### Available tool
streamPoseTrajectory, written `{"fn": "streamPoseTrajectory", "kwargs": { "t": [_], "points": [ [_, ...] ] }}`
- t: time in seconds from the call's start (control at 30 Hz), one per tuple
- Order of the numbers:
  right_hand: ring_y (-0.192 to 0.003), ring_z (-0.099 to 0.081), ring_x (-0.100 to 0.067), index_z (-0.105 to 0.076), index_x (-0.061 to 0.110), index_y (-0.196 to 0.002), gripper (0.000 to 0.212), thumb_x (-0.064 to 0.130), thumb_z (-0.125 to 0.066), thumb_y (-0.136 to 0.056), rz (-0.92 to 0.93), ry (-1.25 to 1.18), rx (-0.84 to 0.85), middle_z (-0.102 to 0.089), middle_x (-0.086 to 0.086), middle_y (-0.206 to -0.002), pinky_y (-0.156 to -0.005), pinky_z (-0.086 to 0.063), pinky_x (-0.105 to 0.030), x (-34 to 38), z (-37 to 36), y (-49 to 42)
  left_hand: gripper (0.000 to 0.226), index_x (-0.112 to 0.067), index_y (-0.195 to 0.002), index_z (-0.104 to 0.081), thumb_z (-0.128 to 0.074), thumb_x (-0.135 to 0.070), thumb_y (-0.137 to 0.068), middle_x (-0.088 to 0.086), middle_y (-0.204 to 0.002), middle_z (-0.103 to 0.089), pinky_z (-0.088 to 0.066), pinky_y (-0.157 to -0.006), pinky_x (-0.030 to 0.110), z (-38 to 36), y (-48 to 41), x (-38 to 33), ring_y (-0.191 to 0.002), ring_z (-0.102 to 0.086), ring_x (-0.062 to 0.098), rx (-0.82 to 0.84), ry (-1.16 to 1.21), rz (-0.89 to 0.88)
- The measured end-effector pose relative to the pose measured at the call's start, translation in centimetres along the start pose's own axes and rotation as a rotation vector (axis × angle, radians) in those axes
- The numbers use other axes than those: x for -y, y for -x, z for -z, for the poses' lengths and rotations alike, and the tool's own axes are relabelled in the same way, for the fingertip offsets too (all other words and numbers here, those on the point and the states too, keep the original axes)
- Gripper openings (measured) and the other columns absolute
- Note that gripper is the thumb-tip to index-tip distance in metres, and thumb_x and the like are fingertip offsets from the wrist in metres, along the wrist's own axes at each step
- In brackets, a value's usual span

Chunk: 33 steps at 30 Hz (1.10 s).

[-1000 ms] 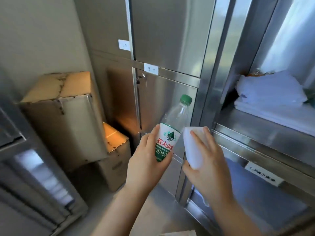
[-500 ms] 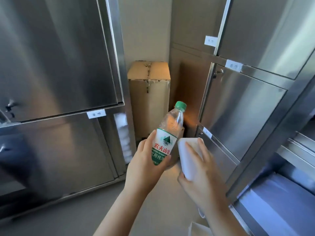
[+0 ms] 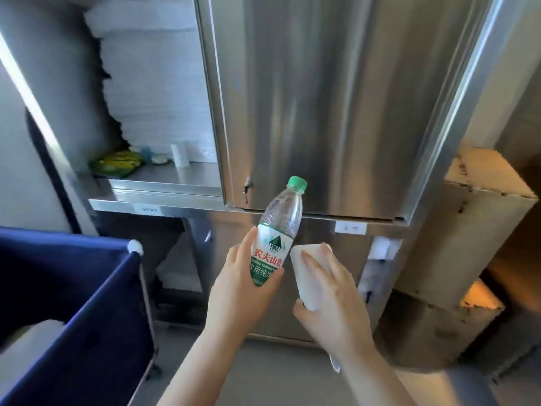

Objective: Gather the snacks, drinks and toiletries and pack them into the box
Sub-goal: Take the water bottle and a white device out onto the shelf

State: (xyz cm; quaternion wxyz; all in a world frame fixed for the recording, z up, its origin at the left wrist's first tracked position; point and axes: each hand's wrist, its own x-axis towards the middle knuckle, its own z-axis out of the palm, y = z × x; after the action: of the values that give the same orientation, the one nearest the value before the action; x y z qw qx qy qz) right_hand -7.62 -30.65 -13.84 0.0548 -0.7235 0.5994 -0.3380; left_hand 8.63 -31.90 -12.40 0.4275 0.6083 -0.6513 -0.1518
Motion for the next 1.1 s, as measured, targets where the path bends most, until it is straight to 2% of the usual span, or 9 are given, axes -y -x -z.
{"fn": "streamPoseTrajectory", "kwargs": {
  "t": [0.1, 0.27, 0.4, 0.47, 0.6, 0.67, 0.8, 0.93, 1.1],
  "points": [
    [-0.134, -0.031, -0.014, -0.035, 0.043, -0.136, 0.079, 0.033, -0.053, -0.060, 0.093, -0.016, 0.077, -0.025, 0.007, -0.151, -0.099, -0.038, -0.024, 3.7, -5.5, -3.8, 0.074, -0.051, -0.138, -0.022, -0.061, -0.056, -0.075, -0.022, -0.130, -0.042, -0.039, -0.072, 0.022, 3.8, -2.8, 5.0, -0.103, -0.051, -0.002, -0.079, -0.021, 0.061],
    [-0.130, -0.040, -0.020, -0.044, 0.036, -0.135, 0.077, 0.025, -0.063, -0.060, 0.148, -0.077, 0.137, -0.032, -0.001, -0.151, -0.100, -0.043, -0.031, 7.4, -13.0, -8.6, 0.068, -0.056, -0.132, -0.024, -0.060, -0.059, -0.075, -0.026, -0.123, -0.044, -0.038, -0.066, 0.016, 7.5, -5.8, 11.6, -0.090, -0.051, -0.009, -0.155, -0.062, 0.187],
    [-0.135, -0.026, -0.015, -0.036, 0.032, -0.130, 0.070, 0.033, -0.022, -0.062, 0.318, 0.055, 0.249, -0.034, 0.003, -0.143, -0.105, -0.029, -0.025, 8.7, -18.1, -13.4, 0.068, -0.058, -0.130, -0.026, -0.059, -0.060, -0.071, -0.030, -0.118, -0.045, -0.045, -0.075, 0.024, 8.6, -9.2, 16.0, -0.096, -0.048, -0.011, -0.200, -0.087, 0.261],
    [-0.138, -0.019, -0.014, -0.033, 0.032, -0.132, 0.074, 0.035, -0.016, -0.060, 0.345, 0.063, 0.257, -0.032, 0.003, -0.144, -0.107, -0.026, -0.024, 9.1, -20.1, -16.1, 0.068, -0.055, -0.131, -0.027, -0.059, -0.060, -0.071, -0.032, -0.117, -0.045, -0.048, -0.077, 0.025, 8.7, -11.4, 17.9, -0.101, -0.049, -0.009, -0.221, -0.105, 0.280],
    [-0.141, -0.019, -0.016, -0.034, 0.033, -0.139, 0.069, 0.032, -0.040, -0.071, 0.339, -0.012, 0.286, -0.027, 0.004, -0.151, -0.105, -0.034, -0.028, 10.1, -23.1, -22.0, 0.073, -0.059, -0.130, -0.018, -0.062, -0.057, -0.071, -0.053, -0.109, -0.031, -0.031, -0.067, 0.006, 8.7, -16.9, 20.9, -0.093, -0.036, -0.028, -0.253, -0.123, 0.274],
    [-0.140, -0.023, -0.018, -0.034, 0.036, -0.139, 0.074, 0.026, -0.054, -0.069, 0.340, -0.049, 0.292, -0.028, 0.004, -0.151, -0.102, -0.039, -0.034, 10.3, -24.4, -25.5, 0.073, -0.059, -0.130, -0.018, -0.061, -0.058, -0.071, -0.042, -0.113, -0.039, -0.038, -0.067, 0.012, 8.6, -20.5, 22.0, -0.096, -0.043, -0.017, -0.258, -0.130, 0.283],
    [-0.124, -0.045, -0.027, -0.042, 0.035, -0.134, 0.078, 0.023, -0.067, -0.062, 0.295, -0.200, 0.284, -0.034, -0.002, -0.146, -0.091, -0.049, -0.040, 10.5, -26.8, -32.3, 0.075, -0.052, -0.136, -0.021, -0.060, -0.061, -0.072, -0.019, -0.132, -0.046, -0.047, -0.089, 0.038, 8.4, -28.3, 23.8, -0.112, -0.053, 0.006, -0.272, -0.188, 0.306],
    [-0.109, -0.055, -0.033, -0.044, 0.031, -0.130, 0.085, 0.019, -0.079, -0.053, 0.305, -0.172, 0.242, -0.044, -0.011, -0.139, -0.084, -0.051, -0.039, 10.8, -29.8, -37.7, 0.080, -0.049, -0.140, -0.022, -0.068, -0.047, -0.075, -0.016, -0.131, -0.046, -0.047, -0.080, 0.025, 8.0, -33.8, 26.5, -0.106, -0.056, 0.006, -0.293, -0.166, 0.293],
    [-0.109, -0.054, -0.033, -0.049, 0.027, -0.133, 0.085, 0.021, -0.080, -0.054, 0.268, -0.104, 0.259, -0.044, -0.011, -0.141, -0.082, -0.051, -0.038, 10.7, -33.3, -41.9, 0.079, -0.044, -0.141, -0.023, -0.068, -0.047, -0.076, -0.012, -0.135, -0.046, -0.043, -0.078, 0.022, 8.2, -38.1, 30.0, -0.109, -0.055, 0.010, -0.305, -0.162, 0.264]
  ]
}}
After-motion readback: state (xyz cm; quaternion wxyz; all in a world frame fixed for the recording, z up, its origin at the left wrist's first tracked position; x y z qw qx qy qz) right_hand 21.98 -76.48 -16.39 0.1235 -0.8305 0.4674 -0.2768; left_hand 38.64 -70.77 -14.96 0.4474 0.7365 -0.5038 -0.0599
